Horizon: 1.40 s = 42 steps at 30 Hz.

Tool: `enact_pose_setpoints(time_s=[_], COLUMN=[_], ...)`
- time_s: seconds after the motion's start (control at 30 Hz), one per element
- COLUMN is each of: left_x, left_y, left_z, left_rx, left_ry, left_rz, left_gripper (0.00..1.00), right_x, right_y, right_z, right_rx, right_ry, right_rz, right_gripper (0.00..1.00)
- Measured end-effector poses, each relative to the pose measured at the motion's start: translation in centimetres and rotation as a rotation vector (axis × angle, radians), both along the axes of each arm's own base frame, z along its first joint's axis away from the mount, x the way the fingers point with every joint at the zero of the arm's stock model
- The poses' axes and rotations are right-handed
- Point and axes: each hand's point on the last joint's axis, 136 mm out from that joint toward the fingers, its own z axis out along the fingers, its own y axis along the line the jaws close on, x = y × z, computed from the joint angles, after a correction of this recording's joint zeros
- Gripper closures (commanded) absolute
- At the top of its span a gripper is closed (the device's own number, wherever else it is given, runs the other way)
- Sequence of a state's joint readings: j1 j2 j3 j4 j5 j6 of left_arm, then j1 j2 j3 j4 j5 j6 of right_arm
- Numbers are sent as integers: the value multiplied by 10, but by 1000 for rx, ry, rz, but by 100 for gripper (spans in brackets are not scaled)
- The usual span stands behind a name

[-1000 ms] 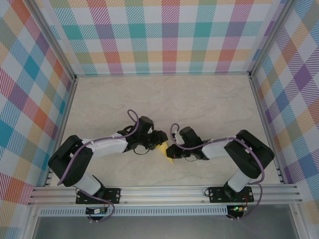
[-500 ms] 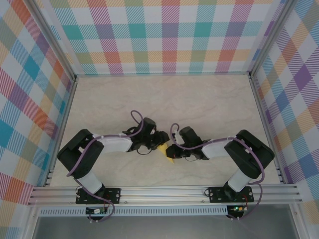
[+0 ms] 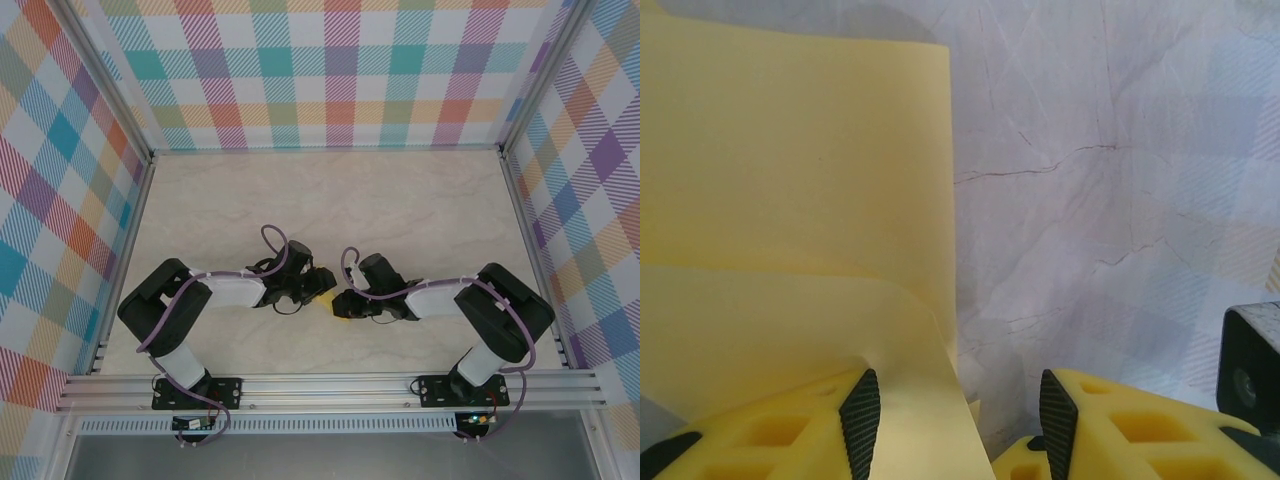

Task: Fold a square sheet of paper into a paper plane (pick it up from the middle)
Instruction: Fold the wing for the fifth time at the center of the table.

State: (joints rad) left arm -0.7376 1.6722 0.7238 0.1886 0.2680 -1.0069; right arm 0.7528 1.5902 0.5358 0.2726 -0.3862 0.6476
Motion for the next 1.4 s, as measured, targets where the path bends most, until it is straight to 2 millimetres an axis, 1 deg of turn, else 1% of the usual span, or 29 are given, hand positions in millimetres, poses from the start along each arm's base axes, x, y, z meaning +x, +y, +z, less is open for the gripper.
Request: enact_pose_setpoints(time_s=[0.1, 0.2, 0.3, 0.37, 0.43, 0.47, 0.53, 0.67, 0.83, 1.2, 1.4], left_x=[1, 1, 4, 7, 9, 10, 10, 8, 8, 6, 9], left_y=[-1, -1, 2, 7, 13, 15, 19, 24, 24, 7, 1], left_z=[3, 13, 38, 58, 72, 77, 81, 72, 63, 41, 36], left_rx=[-3, -17, -39, -51, -52, -53, -48, -20, -10, -53, -66], left_ry=[-13, -42, -102, -151, -186, -201, -213, -195, -176, -145, -166], left_rz=[-7, -16, -5, 20, 46, 58, 71, 82, 79, 15, -4], left_gripper=[48, 45, 43, 42, 42, 42, 42, 42, 41, 41, 41], right_x=[1, 2, 2, 1, 1, 0, -1, 1, 1, 2, 1], right_y=[-1, -2, -4, -6, -8, -9, -11, -12, -12, -12, -12], right_z=[2, 4, 3, 1, -1, -3, -5, -5, -5, -5, -6], right_rx=[-4, -4, -4, -7, -3, -2, -1, 15, 20, 26, 33], right_ry=[-6, -8, -4, 3, 7, 10, 19, 26, 35, 64, 85], right_rz=[-7, -16, -34, -44, -62, -69, -84, -117, -134, -166, -183], right_gripper=[86, 90, 94, 95, 95, 95, 96, 97, 97, 100, 100])
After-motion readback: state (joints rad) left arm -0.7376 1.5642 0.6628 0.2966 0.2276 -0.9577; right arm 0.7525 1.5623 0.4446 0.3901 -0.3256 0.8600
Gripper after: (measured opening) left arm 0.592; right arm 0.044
